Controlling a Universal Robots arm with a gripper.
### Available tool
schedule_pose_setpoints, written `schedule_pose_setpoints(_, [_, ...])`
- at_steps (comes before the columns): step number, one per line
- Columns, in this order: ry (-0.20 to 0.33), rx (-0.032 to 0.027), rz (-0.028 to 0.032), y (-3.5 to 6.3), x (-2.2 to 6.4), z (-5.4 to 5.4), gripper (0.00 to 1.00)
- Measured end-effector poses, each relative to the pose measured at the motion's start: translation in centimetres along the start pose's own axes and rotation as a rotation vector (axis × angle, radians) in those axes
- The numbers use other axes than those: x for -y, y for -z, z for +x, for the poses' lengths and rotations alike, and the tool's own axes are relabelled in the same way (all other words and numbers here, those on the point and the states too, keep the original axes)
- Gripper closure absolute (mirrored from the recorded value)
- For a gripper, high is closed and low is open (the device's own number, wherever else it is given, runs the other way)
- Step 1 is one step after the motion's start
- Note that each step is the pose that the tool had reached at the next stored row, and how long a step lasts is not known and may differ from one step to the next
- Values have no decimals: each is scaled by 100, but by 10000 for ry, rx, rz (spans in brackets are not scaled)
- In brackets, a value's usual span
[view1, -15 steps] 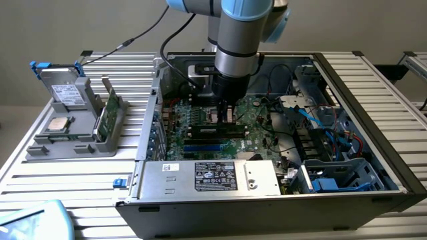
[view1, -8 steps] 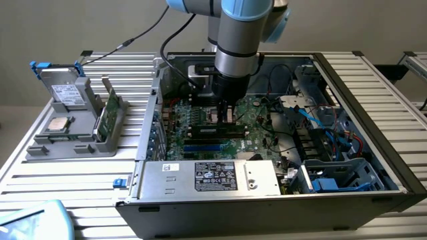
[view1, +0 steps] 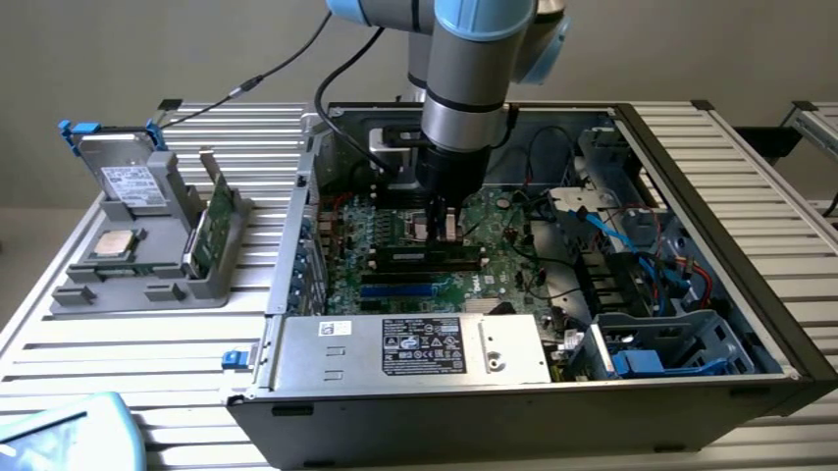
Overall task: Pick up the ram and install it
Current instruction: 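Insert the ram into the slot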
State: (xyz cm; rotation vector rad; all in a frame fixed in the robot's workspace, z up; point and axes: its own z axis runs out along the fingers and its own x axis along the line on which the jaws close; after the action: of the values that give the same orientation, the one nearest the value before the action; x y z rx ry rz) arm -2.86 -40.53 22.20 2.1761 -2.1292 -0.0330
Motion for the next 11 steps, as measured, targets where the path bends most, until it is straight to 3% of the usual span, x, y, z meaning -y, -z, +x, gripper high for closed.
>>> schedule_pose_setpoints(11, [0, -7, 0, 56, -3, 1, 85])
